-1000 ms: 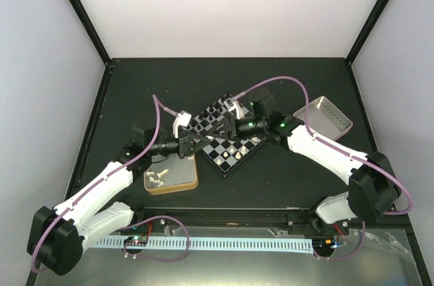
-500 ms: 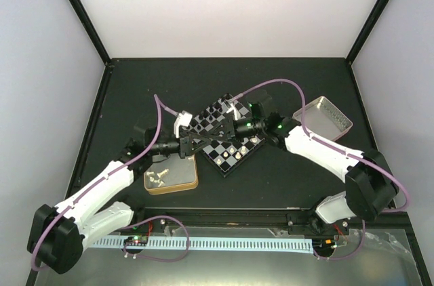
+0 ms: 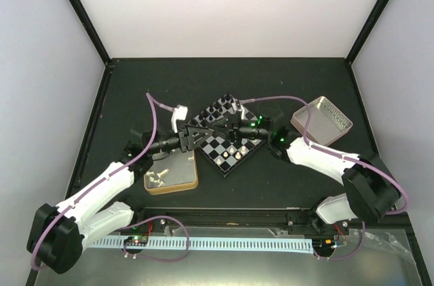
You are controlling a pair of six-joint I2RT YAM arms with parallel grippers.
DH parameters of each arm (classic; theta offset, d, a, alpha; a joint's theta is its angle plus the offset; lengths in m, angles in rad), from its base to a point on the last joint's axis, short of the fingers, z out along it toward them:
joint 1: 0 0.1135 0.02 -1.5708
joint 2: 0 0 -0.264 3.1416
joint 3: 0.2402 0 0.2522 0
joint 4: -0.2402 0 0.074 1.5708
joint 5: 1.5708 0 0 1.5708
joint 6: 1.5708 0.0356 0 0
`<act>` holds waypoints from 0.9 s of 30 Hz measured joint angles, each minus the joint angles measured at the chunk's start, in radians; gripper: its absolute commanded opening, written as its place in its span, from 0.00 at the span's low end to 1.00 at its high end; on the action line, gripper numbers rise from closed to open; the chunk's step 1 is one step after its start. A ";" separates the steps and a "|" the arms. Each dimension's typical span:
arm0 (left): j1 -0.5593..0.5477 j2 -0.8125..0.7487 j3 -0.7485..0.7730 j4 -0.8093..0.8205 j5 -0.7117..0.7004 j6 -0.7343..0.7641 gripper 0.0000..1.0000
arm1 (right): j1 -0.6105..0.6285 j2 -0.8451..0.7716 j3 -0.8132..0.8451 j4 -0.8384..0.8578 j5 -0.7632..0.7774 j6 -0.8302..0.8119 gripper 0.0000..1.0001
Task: Set up the chess pieces on the board
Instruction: Place the chess piece on the chessboard.
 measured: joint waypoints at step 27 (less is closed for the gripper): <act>-0.035 -0.007 0.058 -0.183 -0.215 0.025 0.02 | -0.019 -0.041 0.052 -0.182 0.169 -0.005 0.63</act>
